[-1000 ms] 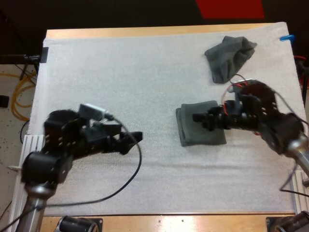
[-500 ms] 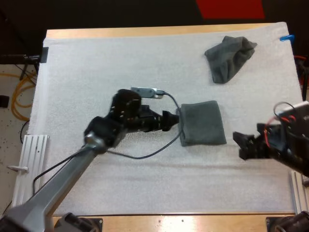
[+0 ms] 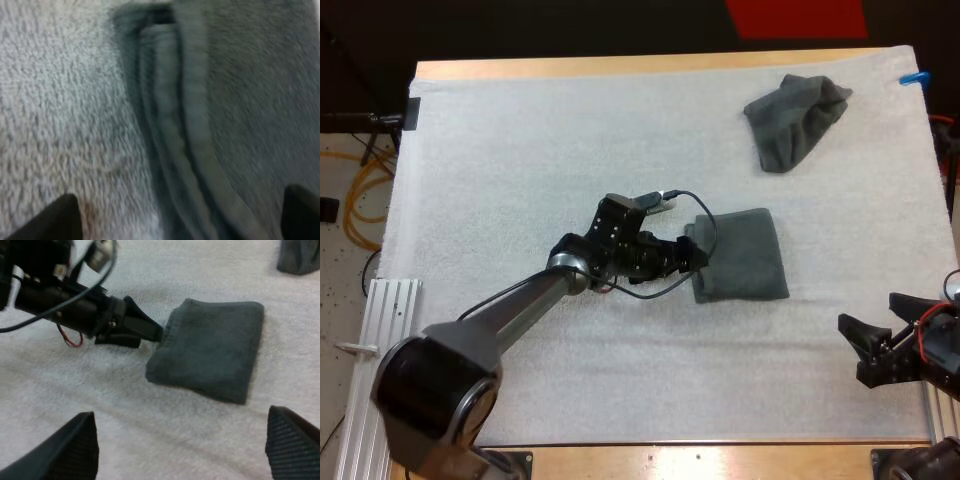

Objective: Pick towel from pile fold and stack

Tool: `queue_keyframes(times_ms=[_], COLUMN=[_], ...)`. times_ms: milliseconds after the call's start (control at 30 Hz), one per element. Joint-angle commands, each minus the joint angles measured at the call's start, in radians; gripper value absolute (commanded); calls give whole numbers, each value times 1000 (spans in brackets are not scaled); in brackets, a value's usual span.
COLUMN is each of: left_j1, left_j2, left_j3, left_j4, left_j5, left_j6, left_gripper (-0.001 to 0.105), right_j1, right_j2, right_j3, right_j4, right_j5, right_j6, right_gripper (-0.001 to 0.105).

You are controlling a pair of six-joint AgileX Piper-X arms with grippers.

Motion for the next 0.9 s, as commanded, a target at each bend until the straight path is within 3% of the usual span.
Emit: queue_keyframes(times_ms=[0,233,500,667,733,833,867], left_j1=[-3,-28,-111,-119,-119,-119,-119], left_j2=[11,47,82,97,97,97,97], left_j3=[-4,-37,-95,-123,-124,-124,-124], left_j4=[-33,-59,-43,-11,-10,-7,-7], left_j5=[20,17,-80,-69,-67,-63,-56], left_j6=[-40,-106,-173,-174,-174,-170,-161], left_gripper=[78,78,77,76,71,54,44], right_j1=[1,1,1,1,1,1,1], right_j2=[-3,-3,-3,-3,-3,-3,-3], right_j3=[-1,-1,-1,-1,-1,-1,-1], right_j4=[-1,-1,-1,-1,-1,-1,-1], right_j5=[12,13,13,13,13,13,13], right_j6=[-3,-3,9,18,18,18,18], right_gripper=[67,67,67,67,67,67,67])
